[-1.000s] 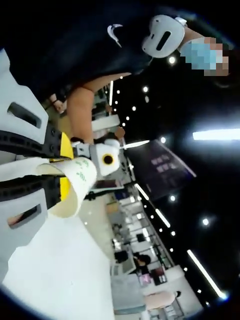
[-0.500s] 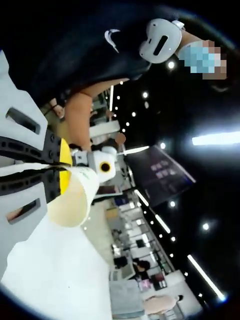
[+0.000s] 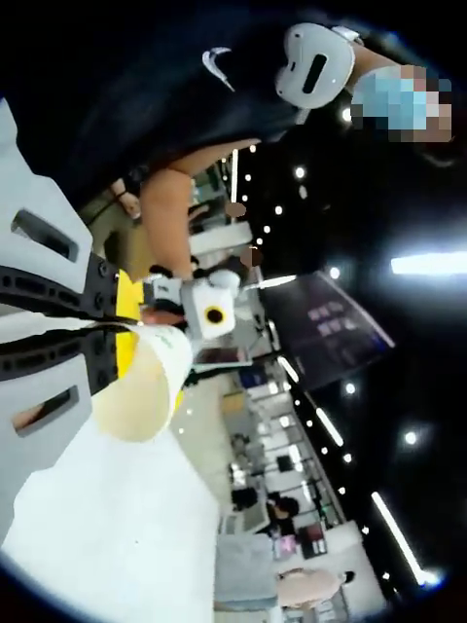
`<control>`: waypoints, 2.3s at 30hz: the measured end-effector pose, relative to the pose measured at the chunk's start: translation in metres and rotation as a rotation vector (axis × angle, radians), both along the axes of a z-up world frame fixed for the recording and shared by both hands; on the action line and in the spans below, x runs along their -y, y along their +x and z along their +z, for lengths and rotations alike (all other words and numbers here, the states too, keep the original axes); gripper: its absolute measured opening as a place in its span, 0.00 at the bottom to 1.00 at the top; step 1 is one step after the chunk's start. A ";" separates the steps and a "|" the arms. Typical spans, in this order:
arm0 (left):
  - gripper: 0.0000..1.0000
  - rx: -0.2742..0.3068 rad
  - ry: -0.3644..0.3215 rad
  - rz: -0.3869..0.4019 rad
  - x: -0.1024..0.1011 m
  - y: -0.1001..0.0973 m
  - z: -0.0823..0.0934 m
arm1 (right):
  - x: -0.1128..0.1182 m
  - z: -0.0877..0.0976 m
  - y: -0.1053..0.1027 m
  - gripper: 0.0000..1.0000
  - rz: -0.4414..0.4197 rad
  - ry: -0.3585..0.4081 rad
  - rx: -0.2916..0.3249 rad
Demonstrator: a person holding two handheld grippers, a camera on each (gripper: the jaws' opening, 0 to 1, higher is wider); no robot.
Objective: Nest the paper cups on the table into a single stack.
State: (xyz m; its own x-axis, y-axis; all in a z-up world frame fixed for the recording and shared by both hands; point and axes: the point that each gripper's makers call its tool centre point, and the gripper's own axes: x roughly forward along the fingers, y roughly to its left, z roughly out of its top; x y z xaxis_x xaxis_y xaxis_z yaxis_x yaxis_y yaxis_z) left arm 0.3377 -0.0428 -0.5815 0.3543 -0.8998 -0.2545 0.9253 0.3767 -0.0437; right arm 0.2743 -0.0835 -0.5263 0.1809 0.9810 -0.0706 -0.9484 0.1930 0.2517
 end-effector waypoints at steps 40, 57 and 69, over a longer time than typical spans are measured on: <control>0.99 -0.030 0.110 0.360 -0.119 0.006 -0.055 | 0.013 -0.024 0.027 0.00 0.114 -0.959 -0.072; 0.99 -0.057 0.107 0.372 -0.119 0.001 -0.067 | 0.010 -0.053 0.023 0.00 0.123 -1.126 -0.101; 0.99 -0.054 0.129 0.365 -0.118 0.000 -0.070 | 0.002 -0.068 0.022 0.00 0.108 -1.148 -0.112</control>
State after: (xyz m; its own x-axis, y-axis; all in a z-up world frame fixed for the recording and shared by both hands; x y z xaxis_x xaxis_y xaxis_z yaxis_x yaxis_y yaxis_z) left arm 0.3372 0.0753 -0.6519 0.6283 -0.6764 -0.3843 0.7272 0.6862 -0.0190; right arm 0.2967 -0.0857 -0.5943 0.0365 0.3395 -0.9399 -0.9572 0.2822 0.0647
